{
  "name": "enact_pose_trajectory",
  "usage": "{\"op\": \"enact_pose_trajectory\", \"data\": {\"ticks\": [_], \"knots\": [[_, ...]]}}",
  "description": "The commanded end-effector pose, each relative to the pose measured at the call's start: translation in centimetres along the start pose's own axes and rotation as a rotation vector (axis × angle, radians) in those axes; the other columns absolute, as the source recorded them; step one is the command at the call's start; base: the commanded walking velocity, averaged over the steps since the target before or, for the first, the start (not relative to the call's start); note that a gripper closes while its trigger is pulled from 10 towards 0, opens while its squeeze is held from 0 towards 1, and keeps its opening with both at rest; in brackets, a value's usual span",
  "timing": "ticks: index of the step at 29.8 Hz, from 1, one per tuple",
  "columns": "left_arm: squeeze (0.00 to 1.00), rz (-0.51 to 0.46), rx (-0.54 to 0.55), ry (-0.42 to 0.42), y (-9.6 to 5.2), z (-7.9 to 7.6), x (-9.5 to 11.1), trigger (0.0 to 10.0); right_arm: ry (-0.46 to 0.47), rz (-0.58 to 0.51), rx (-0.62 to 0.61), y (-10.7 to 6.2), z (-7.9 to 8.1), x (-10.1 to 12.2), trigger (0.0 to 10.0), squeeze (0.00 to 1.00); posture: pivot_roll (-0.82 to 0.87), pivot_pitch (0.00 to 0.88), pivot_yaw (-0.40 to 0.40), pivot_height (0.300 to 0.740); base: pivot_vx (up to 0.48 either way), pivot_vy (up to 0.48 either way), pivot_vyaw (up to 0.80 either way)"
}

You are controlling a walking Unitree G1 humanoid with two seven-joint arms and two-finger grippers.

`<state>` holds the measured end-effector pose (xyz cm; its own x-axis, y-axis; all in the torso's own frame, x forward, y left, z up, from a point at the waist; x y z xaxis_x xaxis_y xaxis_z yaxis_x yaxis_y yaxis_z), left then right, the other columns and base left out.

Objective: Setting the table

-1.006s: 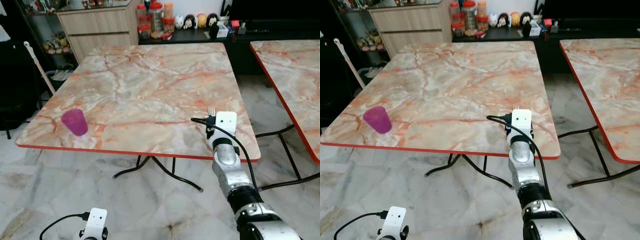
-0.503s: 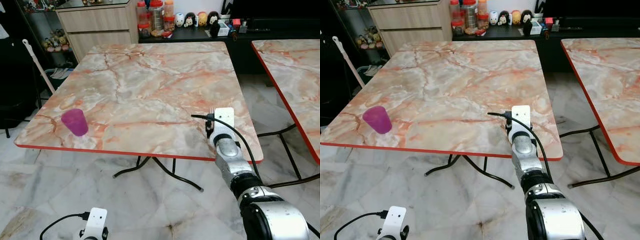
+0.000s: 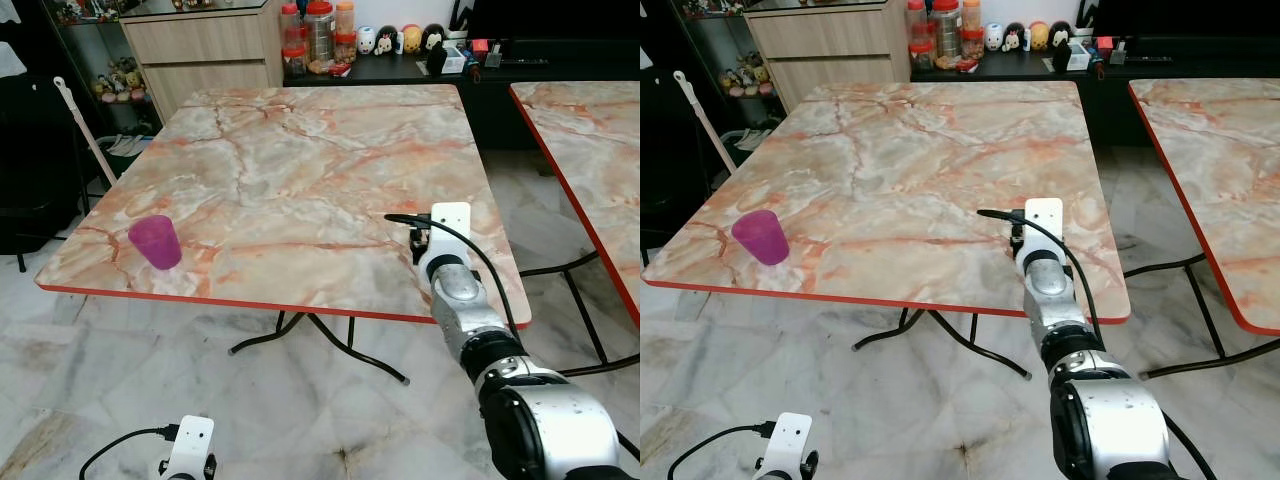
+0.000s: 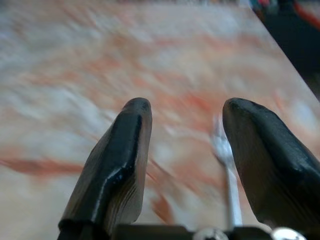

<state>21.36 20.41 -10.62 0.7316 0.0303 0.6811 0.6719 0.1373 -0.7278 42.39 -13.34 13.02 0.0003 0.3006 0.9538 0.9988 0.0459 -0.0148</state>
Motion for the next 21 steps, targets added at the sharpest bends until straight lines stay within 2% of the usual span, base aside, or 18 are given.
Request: {"op": "enact_pose_trajectory", "data": {"ticks": [1,4,5,8,10,14,21], "knots": [[0.00,0.005,0.010,-0.017,-0.1,0.3,-0.3,10.0,-0.030,-0.148,0.064,-0.7,2.1,1.8,10.0,0.00,0.04,0.040,0.073,0.740,0.000,0.000,0.00],[0.00,-0.004,0.008,-0.022,-0.1,0.1,-0.2,10.0,-0.055,-0.244,0.072,-1.8,3.1,2.3,10.0,0.00,0.03,0.042,0.073,0.740,0.000,0.000,0.00],[0.00,-0.004,0.008,-0.022,-0.1,0.1,-0.2,10.0,-0.055,-0.244,0.072,-1.8,3.1,2.3,10.0,0.00,0.03,0.042,0.073,0.740,0.000,0.000,0.00],[0.00,-0.007,0.005,-0.022,-0.1,0.1,-0.2,10.0,-0.028,-0.325,0.043,-3.8,3.3,2.2,10.0,0.00,0.03,0.044,0.070,0.740,0.000,0.000,0.00],[0.00,-0.011,0.008,-0.027,-0.1,0.2,-0.2,10.0,-0.015,-0.334,0.043,-4.8,3.7,1.6,10.0,0.00,0.03,0.046,0.071,0.740,0.000,0.000,0.00],[0.00,-0.014,0.007,-0.020,-0.2,0.1,-0.2,10.0,-0.013,-0.319,0.053,-5.8,4.3,0.6,10.0,0.00,0.01,0.050,0.077,0.740,0.000,0.000,0.00],[0.00,-0.018,0.002,-0.013,-0.1,-0.1,-0.1,10.0,0.005,-0.327,0.036,-6.3,4.1,0.9,10.0,0.00,0.01,0.049,0.081,0.740,0.245,0.000,0.00]]}}
Point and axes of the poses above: a point about 5 cm out from each wrist's last joint towards the gripper, its own y axis pointing out of the wrist towards the gripper, its own x axis along the axis of the wrist's last joint, z = x × y, the point moved 4 cm from there along y, pointing out of the wrist towards the gripper, and after that the axes turned 12 degrees about -y, right-handed, at the moved point
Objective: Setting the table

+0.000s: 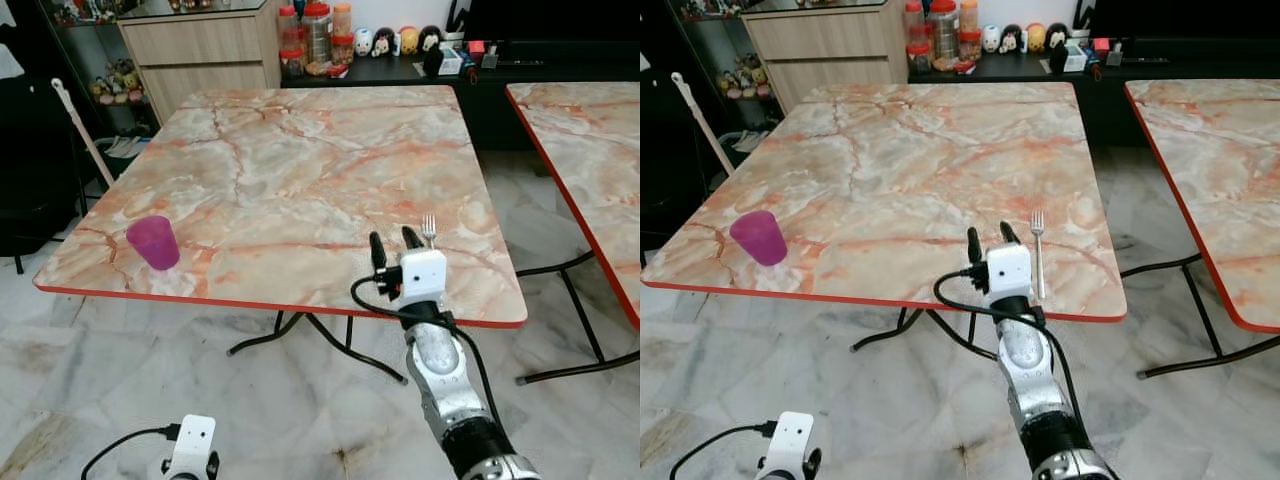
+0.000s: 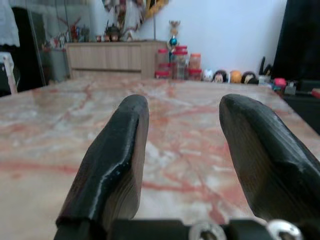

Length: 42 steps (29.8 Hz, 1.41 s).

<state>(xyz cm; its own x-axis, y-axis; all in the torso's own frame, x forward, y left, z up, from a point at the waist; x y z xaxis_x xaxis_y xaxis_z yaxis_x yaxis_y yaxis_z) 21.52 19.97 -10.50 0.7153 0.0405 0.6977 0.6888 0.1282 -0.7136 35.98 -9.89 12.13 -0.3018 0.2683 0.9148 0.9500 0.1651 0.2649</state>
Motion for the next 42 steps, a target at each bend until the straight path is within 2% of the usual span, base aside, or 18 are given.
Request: {"op": "enact_pose_trajectory", "data": {"ticks": [1,3,8,29,38,42], "knots": [[0.00,0.002,0.011,0.001,-0.1,0.4,-0.2,10.0,0.004,-0.020,-0.003,0.4,0.1,0.9,10.0,0.00,0.01,0.046,0.081,0.740,0.311,0.000,0.00],[0.00,-0.002,0.010,0.003,0.0,0.4,0.0,10.0,-0.006,-0.024,-0.014,1.1,-0.4,1.3,10.0,0.00,0.01,0.046,0.080,0.740,0.311,0.000,0.00],[0.00,-0.004,0.015,0.000,0.0,0.5,0.1,10.0,-0.010,-0.022,-0.031,1.4,-0.8,1.5,10.0,0.00,0.02,0.045,0.076,0.740,0.322,0.000,0.00],[0.00,-0.008,0.015,-0.003,0.1,0.4,0.2,10.0,-0.006,-0.026,-0.028,1.6,-0.5,2.2,10.0,0.00,0.01,0.038,0.073,0.740,0.332,0.000,0.00],[0.00,-0.015,0.014,-0.013,0.0,0.4,0.3,10.0,-0.001,-0.022,-0.031,1.4,-0.4,2.2,10.0,0.00,0.02,0.038,0.073,0.740,0.293,0.000,0.00],[0.00,-0.012,0.014,-0.013,0.0,0.4,0.2,10.0,-0.014,0.030,-0.056,0.7,-0.7,1.5,10.0,0.00,0.01,0.043,0.071,0.740,0.000,0.000,0.00]]}}
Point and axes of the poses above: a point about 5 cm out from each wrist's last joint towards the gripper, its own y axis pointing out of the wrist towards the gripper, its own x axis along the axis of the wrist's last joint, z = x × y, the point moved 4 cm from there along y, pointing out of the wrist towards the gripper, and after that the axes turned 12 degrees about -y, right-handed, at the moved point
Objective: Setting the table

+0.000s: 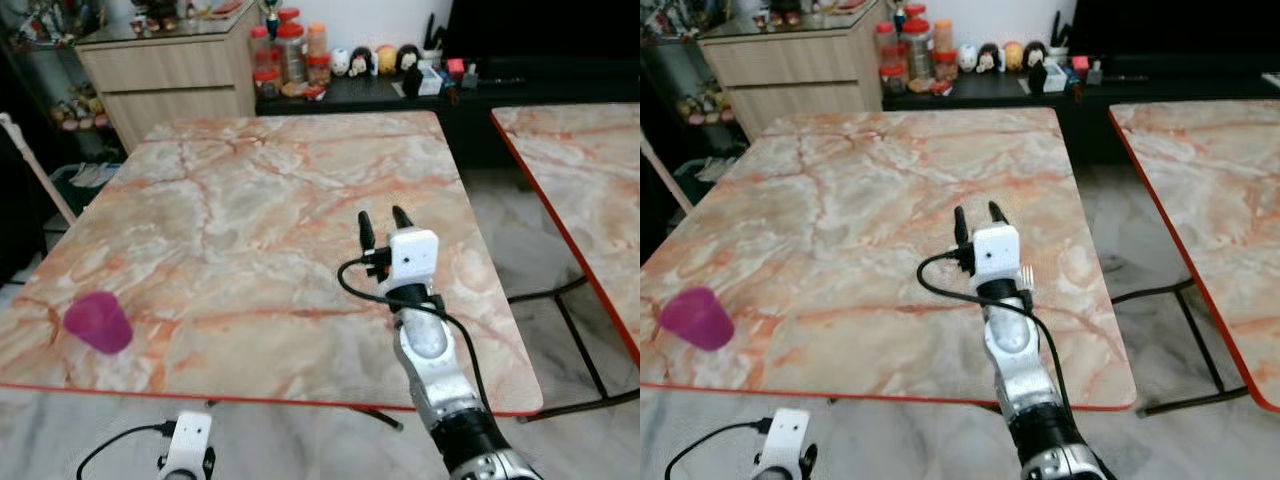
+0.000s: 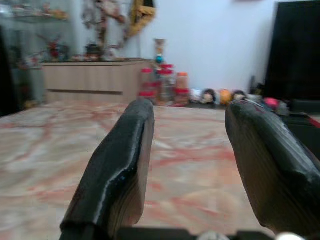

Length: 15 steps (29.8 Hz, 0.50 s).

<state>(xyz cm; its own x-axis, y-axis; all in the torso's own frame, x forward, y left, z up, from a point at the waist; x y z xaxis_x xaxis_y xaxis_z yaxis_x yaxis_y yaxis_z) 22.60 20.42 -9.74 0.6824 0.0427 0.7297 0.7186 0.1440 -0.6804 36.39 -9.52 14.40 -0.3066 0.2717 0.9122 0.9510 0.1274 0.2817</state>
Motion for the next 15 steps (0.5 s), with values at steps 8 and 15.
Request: {"op": "enact_pose_trajectory", "data": {"ticks": [8,15], "knots": [[0.00,0.041,-0.008,-0.001,-0.4,-0.1,-1.4,10.0,-0.079,0.203,-0.105,-2.3,-3.1,-2.6,10.0,0.00,-0.01,0.053,0.071,0.740,0.000,0.000,0.00],[0.00,0.047,-0.019,0.000,-0.4,-0.1,-1.6,10.0,-0.099,0.353,-0.169,-4.7,-5.5,-3.0,10.0,0.00,-0.02,0.061,0.069,0.740,0.000,0.000,0.00]]}}
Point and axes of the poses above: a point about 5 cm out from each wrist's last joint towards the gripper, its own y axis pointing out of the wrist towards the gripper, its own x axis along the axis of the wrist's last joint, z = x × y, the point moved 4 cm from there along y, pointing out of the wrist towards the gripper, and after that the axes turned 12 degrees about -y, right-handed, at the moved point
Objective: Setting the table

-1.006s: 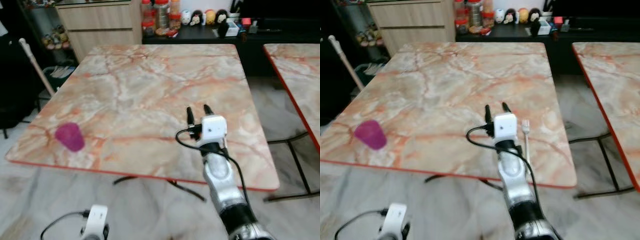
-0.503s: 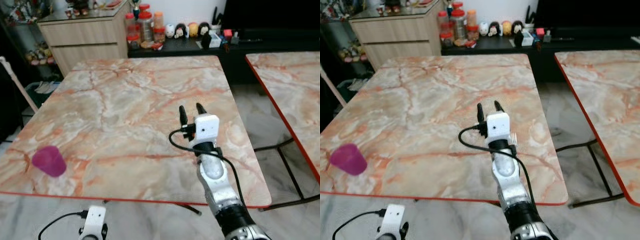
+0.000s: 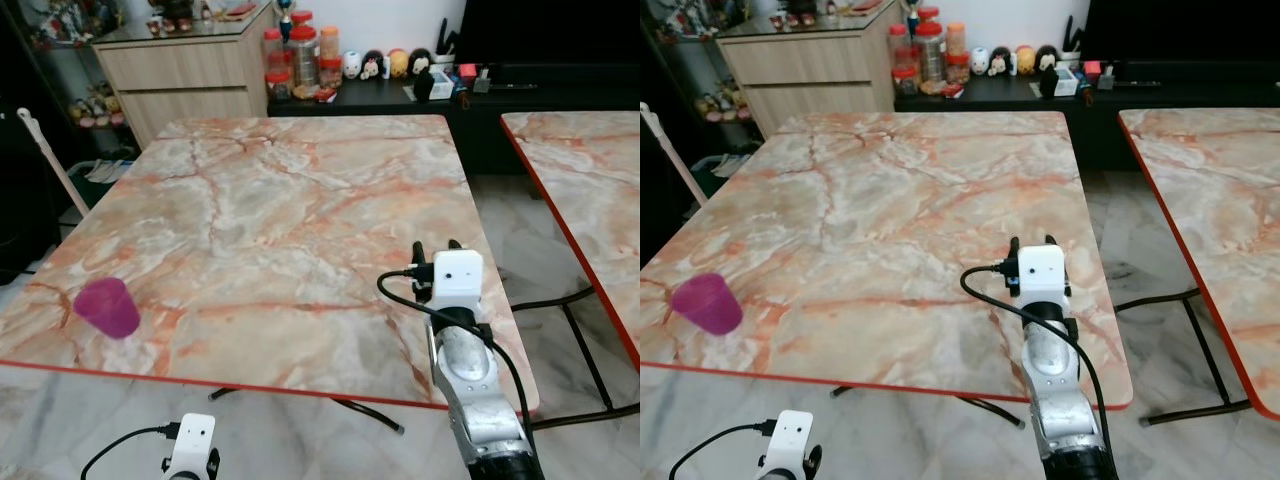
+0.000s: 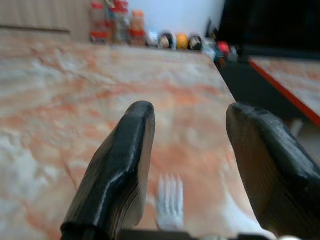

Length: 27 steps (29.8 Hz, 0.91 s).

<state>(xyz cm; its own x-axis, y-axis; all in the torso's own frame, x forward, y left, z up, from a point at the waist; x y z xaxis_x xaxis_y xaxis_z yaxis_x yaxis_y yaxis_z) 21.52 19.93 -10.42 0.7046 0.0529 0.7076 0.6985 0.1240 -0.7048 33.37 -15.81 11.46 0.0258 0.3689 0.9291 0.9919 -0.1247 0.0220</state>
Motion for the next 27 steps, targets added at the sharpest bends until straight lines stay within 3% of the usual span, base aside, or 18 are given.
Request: {"op": "enact_pose_trajectory", "data": {"ticks": [1,7,8,11,27], "knots": [[0.00,0.016,-0.003,0.005,-0.1,0.2,-0.3,10.0,-0.018,0.049,-0.004,-0.8,-0.7,0.1,10.0,0.00,-0.03,0.063,0.069,0.740,0.000,0.000,0.00],[0.00,0.018,-0.008,0.007,-0.1,0.1,-0.4,10.0,-0.039,0.105,0.003,-1.8,-0.9,-0.2,10.0,0.00,-0.03,0.062,0.068,0.740,0.000,0.000,0.00],[0.00,0.021,-0.016,0.010,-0.1,0.0,-0.4,10.0,-0.059,0.188,0.016,-2.6,-1.1,-2.0,10.0,0.00,-0.04,0.066,0.070,0.740,0.000,0.000,0.00],[0.00,0.025,-0.023,0.016,-0.1,-0.2,-0.5,10.0,-0.037,0.250,0.039,-2.9,-1.0,-3.3,10.0,0.00,-0.04,0.068,0.074,0.740,0.000,0.000,0.00],[0.00,0.022,-0.013,0.008,-0.1,-0.1,-0.5,10.0,0.013,0.222,0.117,-1.5,0.7,-3.1,10.0,0.00,-0.02,0.062,0.065,0.740,0.000,0.000,0.00]]}}
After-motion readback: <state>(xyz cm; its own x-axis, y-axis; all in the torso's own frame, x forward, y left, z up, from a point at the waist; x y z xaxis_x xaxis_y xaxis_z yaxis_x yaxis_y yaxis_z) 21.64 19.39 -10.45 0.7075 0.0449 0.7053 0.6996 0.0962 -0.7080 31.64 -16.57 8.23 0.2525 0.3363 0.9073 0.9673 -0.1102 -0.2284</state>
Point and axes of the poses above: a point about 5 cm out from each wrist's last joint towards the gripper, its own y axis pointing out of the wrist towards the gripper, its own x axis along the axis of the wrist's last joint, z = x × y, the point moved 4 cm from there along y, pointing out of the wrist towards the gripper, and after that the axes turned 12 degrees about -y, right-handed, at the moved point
